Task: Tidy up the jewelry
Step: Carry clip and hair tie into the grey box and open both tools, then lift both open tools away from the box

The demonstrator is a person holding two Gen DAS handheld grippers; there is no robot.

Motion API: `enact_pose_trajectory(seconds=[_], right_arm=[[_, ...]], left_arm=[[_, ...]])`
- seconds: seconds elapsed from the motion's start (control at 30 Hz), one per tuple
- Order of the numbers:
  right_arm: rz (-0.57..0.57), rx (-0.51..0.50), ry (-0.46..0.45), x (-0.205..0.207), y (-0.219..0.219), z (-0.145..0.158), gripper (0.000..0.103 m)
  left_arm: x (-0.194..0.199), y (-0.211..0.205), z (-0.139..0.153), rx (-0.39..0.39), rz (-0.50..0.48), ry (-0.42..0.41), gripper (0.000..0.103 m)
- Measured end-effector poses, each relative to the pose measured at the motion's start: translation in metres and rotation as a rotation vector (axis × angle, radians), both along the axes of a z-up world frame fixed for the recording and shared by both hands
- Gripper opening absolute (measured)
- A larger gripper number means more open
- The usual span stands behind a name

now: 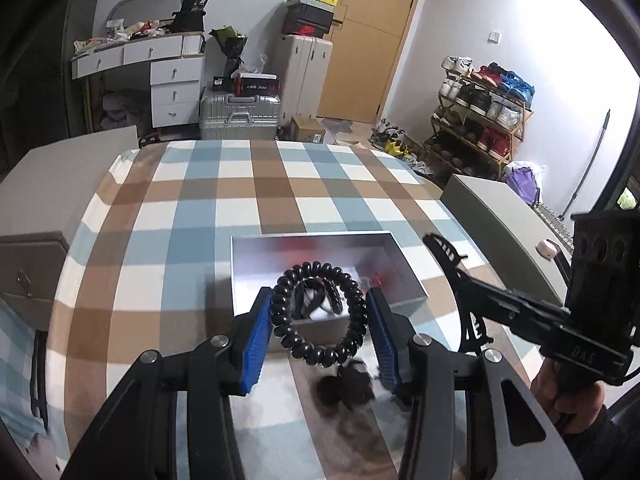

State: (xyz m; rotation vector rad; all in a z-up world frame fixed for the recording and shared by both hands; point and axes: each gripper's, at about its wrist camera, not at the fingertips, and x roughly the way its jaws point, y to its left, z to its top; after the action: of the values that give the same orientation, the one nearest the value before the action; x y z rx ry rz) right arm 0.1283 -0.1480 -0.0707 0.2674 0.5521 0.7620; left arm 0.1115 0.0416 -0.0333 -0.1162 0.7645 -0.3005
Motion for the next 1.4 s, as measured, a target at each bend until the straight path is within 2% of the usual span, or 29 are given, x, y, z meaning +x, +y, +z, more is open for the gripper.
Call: enact_pose_trajectory(seconds=[0.23, 0.6, 1.07, 1.13, 1.2, 1.27, 1.3, 1.4], right_arm=[[0.03, -0.051, 0.003, 0.035, 0.019, 0.007, 0.013], [0.039, -0.103, 0.037, 0.076, 0.035, -0.005, 0.013], [0.024, -0.187, 0.081, 0.091, 0.042, -0.025, 0.014], [0.022, -0.186, 0.096, 0.091, 0.042, -0.029, 0.015], [-0.002, -0.19, 0.1, 0.091, 0.04, -0.03, 0.017], [-0.023, -0.177, 0.1, 0.09, 0.035, -0.029, 0.028], [-0.034, -0.164, 0.094, 0.088, 0.031, -0.027, 0.03], [-0.057, -0.141, 0.06, 0.078, 0.022, -0.017, 0.031]], left_arm=[[0.023, 0.004, -0.005, -0.01, -0.005, 0.015, 0.041], [0.052, 0.009, -0.022, -0.014, -0.022, 0.072, 0.041], [0.066, 0.004, -0.035, -0.029, -0.081, 0.118, 0.041], [0.066, -0.001, -0.036, -0.012, -0.11, 0.116, 0.045], [0.065, -0.005, -0.036, 0.011, -0.116, 0.114, 0.059], [0.063, -0.005, -0.035, 0.019, -0.115, 0.097, 0.071], [0.06, -0.005, -0.033, 0.028, -0.111, 0.086, 0.075], [0.057, -0.002, -0.032, 0.03, -0.085, 0.074, 0.075]])
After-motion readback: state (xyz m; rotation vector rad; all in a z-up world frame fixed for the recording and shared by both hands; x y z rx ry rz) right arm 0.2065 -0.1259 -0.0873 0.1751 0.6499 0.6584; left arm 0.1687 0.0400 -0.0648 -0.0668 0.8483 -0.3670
